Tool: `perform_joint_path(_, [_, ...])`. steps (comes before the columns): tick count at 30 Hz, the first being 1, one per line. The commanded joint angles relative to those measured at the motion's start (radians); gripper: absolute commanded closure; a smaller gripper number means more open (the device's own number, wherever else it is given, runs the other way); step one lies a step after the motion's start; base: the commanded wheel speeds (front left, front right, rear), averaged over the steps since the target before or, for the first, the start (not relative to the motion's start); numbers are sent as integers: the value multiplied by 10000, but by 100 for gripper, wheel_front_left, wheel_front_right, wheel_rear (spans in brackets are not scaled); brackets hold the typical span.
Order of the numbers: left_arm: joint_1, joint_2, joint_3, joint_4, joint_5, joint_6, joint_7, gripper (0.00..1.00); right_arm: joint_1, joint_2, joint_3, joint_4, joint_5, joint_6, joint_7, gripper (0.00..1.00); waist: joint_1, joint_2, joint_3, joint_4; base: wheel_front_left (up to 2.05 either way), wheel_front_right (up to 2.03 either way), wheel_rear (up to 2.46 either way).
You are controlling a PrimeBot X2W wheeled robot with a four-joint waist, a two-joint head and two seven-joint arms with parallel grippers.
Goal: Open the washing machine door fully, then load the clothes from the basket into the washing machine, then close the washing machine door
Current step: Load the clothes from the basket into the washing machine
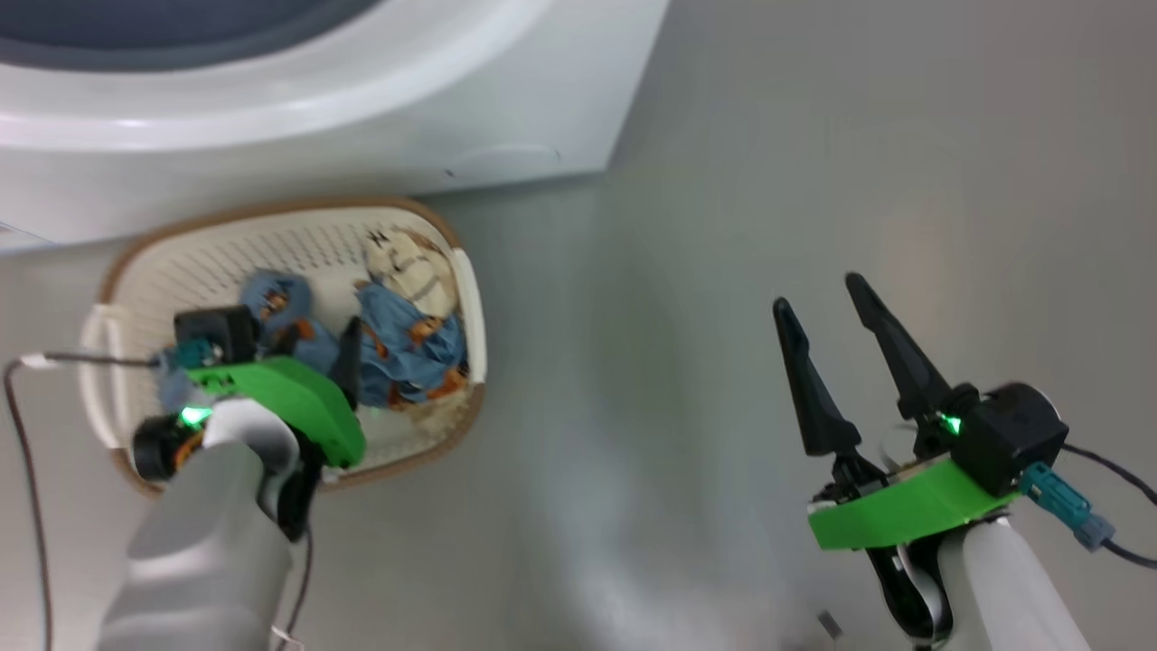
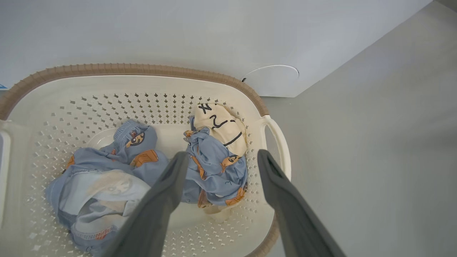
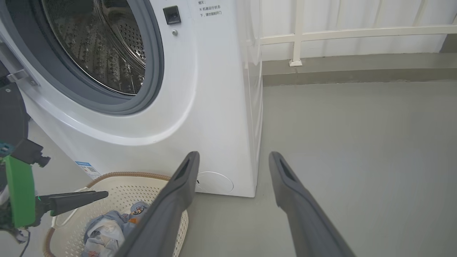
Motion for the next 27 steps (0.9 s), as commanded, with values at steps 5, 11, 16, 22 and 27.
perform_joint_path(5, [-996,765,84,597,-226,-95,239,0,-469,-3,494,-388,396,27,-126,0,0,-1,2159,-1410,0,0,0])
perform_joint_path(11, [-1619,1264,-98,838,-530,-100,783,0,-730,-3,709,-589,701,27,-129,0,0,-1,2967,-1824,0,0,0])
perform_joint_path(16, [-2070,1703,-355,746,-875,-101,1187,0,-926,-3,857,-751,982,27,-130,0,0,-1,3618,-2151,0,0,0])
perform_joint_path(22, [-2490,2162,-631,770,-1202,-102,1504,0,-1109,-3,1012,-824,1259,27,-131,0,0,-1,4088,-2486,0,0,0])
perform_joint_path(27, [-2794,2375,-730,1109,-1320,-102,1546,0,-1077,-3,1060,-854,1426,27,-131,0,0,-1,4250,-2626,0,0,0])
